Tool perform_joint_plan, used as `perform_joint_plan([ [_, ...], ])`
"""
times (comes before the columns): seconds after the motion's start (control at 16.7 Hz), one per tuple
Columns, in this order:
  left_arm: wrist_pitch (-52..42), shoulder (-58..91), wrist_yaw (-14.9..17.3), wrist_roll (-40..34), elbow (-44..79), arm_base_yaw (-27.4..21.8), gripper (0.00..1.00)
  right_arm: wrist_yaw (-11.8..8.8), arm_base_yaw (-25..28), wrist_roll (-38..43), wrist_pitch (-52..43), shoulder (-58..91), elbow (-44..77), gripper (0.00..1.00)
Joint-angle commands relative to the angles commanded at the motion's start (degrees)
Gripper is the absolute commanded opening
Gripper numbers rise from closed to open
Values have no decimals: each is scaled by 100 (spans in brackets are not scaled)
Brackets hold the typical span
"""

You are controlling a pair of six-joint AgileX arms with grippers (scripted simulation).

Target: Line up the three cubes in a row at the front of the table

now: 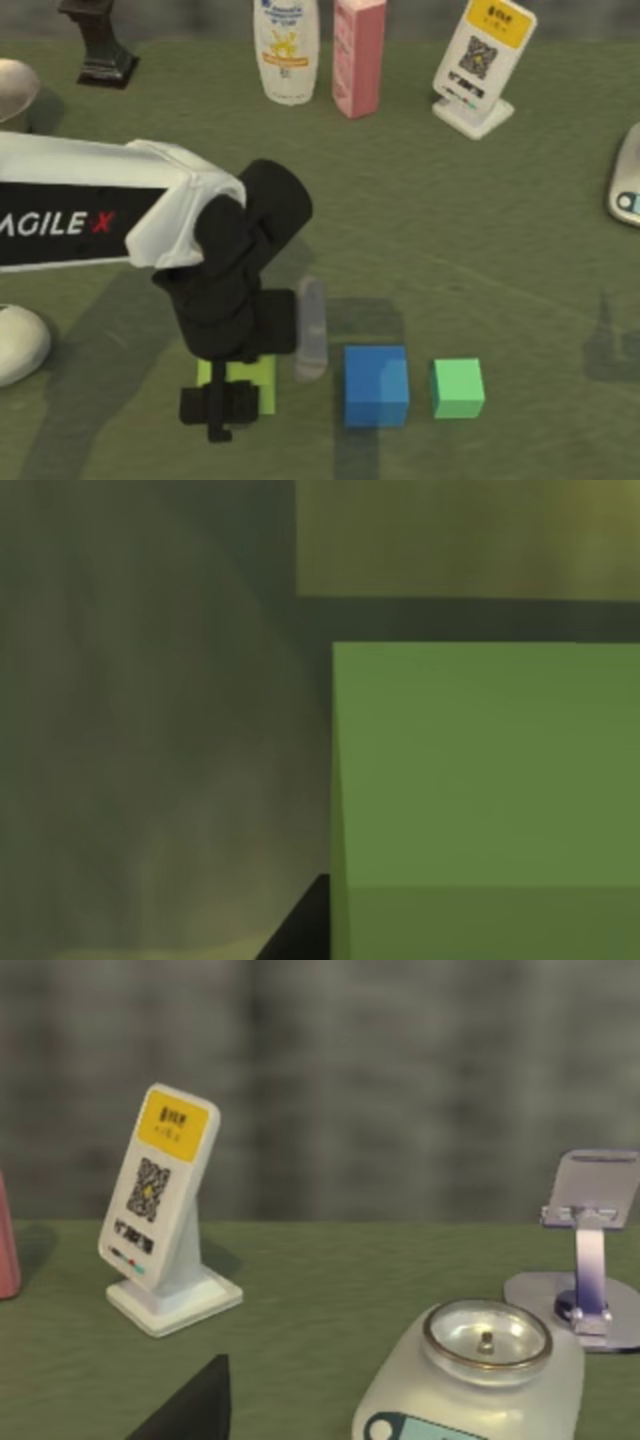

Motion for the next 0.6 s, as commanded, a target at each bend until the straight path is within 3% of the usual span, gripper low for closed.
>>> perform_joint_plan([
  [0.24, 0, 0, 0, 0, 0, 0, 98, 0, 0, 0, 0, 0, 0, 100],
  [0.6, 0, 0, 0, 0, 0, 0, 100, 0, 0, 0, 0, 0, 0, 100],
])
